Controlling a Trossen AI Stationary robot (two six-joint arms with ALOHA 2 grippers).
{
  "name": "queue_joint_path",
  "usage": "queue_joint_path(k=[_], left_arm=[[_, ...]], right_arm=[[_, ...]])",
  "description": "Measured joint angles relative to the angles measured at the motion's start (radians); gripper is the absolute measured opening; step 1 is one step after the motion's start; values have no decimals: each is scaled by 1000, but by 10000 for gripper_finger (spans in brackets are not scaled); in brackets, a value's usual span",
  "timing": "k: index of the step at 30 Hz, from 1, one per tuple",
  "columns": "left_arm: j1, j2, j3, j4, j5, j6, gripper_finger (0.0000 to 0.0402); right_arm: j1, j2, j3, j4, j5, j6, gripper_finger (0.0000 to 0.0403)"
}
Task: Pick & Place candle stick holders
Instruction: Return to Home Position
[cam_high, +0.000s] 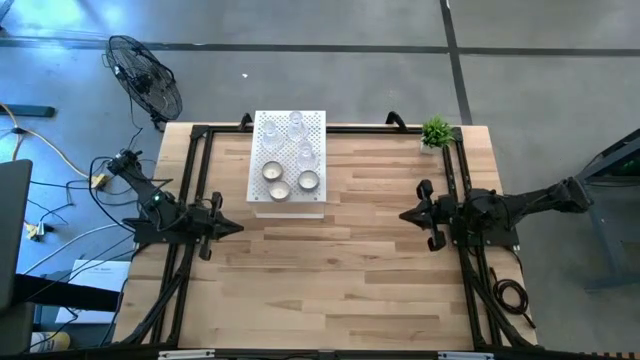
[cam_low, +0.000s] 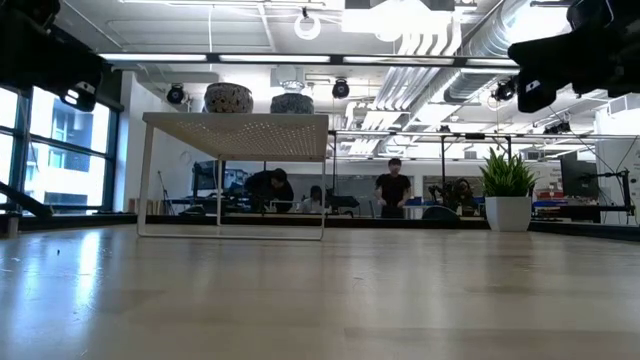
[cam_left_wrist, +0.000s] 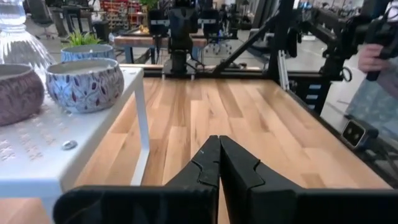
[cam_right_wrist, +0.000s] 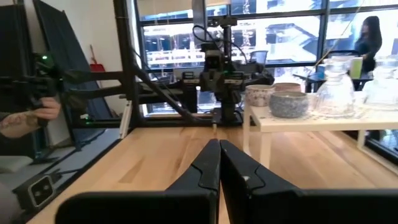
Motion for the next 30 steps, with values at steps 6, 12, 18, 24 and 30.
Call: queue_joint_path(k=[6,12,18,24,30], left_arm=[[0,0,-13,14,8,32,0],[0,0,-19,57,9,74,0],[0,0,-24,78,27,168,0],[0,0,-50,134,73,166,0],[1,-1,-84,231,155,229,0]], right_arm=[[-66,0,0,1,-14,-21,0],[-142,0,0,1,-55,-33,0],[-202,0,0,0,-63,-33,0],[-232,0,0,-30,-51,-30,0],[-238,0,0,-49,28,-30,0]])
